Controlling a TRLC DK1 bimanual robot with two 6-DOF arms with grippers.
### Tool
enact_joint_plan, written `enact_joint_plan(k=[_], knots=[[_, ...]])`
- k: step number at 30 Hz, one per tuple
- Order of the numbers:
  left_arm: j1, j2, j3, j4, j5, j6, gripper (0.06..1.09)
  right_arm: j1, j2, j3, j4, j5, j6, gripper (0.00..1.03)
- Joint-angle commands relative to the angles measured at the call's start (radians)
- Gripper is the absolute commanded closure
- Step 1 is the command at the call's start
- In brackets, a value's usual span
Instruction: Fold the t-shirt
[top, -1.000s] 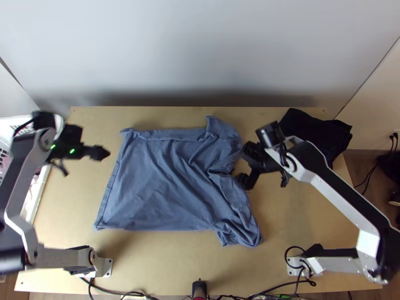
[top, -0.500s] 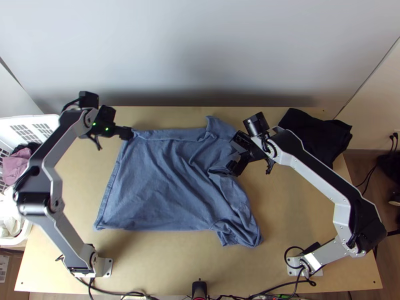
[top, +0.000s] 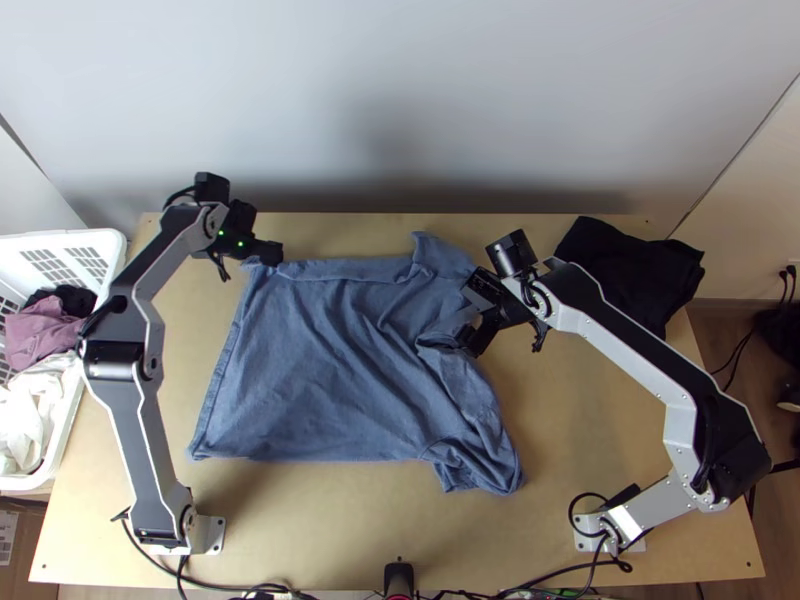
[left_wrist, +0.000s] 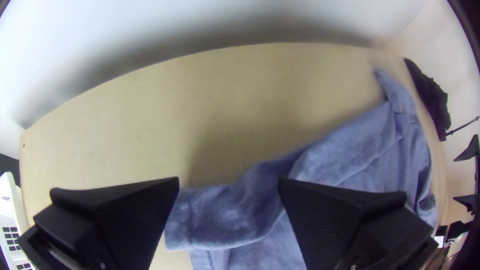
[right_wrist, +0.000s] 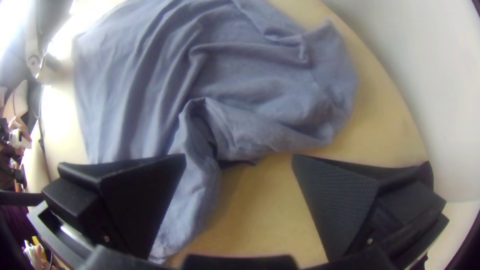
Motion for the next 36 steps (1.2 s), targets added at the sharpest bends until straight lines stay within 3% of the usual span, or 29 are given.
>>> enact_joint_plan(k=[1,9,18,23,29,36], knots=[[-0.019,0.062,0.058,-0.049,-0.009,0.005,0.13,-0.009,0.007,-0.010,0.001,0.000,0.002,0.05],[-0.018,0.005,0.061,-0.152,-0.009,0.000,0.16,-0.029,0.007,-0.025,0.007,0.000,0.002,0.05],[0.005,0.028,0.030,-0.181,-0.009,0.032,0.58,-0.029,-0.003,-0.030,0.009,0.000,0.002,0.05],[0.013,0.024,0.030,-0.155,-0.011,0.040,1.05,-0.031,-0.008,-0.035,0.009,0.000,0.000,0.05],[0.036,0.013,0.076,-0.149,-0.014,0.039,1.05,-0.028,0.006,-0.018,0.009,0.000,-0.003,0.05],[0.087,0.041,0.191,-0.117,-0.088,0.003,1.05,-0.020,0.018,-0.004,0.009,0.000,-0.002,0.05]])
